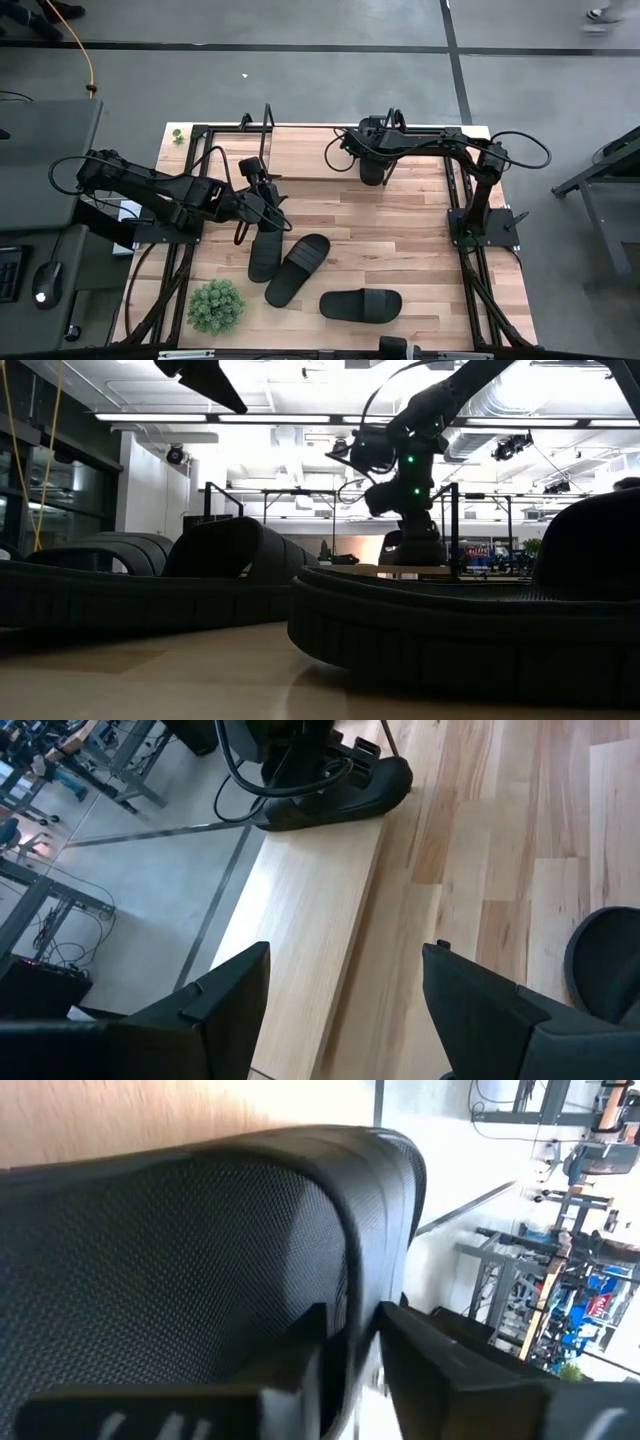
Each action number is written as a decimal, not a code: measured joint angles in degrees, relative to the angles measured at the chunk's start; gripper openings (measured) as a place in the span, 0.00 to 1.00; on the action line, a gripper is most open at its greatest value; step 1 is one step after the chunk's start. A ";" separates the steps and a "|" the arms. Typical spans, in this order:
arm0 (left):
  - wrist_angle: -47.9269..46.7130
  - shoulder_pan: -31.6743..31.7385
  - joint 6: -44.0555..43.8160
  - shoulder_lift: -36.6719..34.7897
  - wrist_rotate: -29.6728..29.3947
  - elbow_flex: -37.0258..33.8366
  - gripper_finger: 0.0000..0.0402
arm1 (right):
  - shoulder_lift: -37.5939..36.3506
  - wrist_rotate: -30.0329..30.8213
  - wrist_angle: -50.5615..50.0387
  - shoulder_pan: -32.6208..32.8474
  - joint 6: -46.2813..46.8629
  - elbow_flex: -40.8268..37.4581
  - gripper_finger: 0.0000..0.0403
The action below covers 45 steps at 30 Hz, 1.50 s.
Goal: Pick and place slides into the shelf
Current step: Put the top right black slipper on the shelf, then put the middle black slipper on the shelf
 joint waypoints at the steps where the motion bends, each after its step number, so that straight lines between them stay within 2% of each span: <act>1: -0.01 0.00 0.00 0.00 0.00 0.00 0.61 | 0.00 0.08 -0.33 0.00 0.20 0.00 0.23; 9: -0.01 0.00 0.00 0.00 0.00 0.00 0.61 | 0.00 0.05 -1.47 0.15 0.52 0.00 0.34; 21: 0.00 0.00 -0.01 0.00 0.00 0.00 0.61 | -2.03 0.94 -3.09 2.89 2.13 0.00 0.35; 34: 0.03 0.01 -0.02 0.00 0.00 0.00 0.61 | -9.64 -1.09 -7.39 8.46 13.47 0.00 0.35; 45: -0.08 -0.01 -0.02 0.00 0.00 0.00 0.61 | -10.09 -1.24 -7.56 16.12 24.02 0.04 0.35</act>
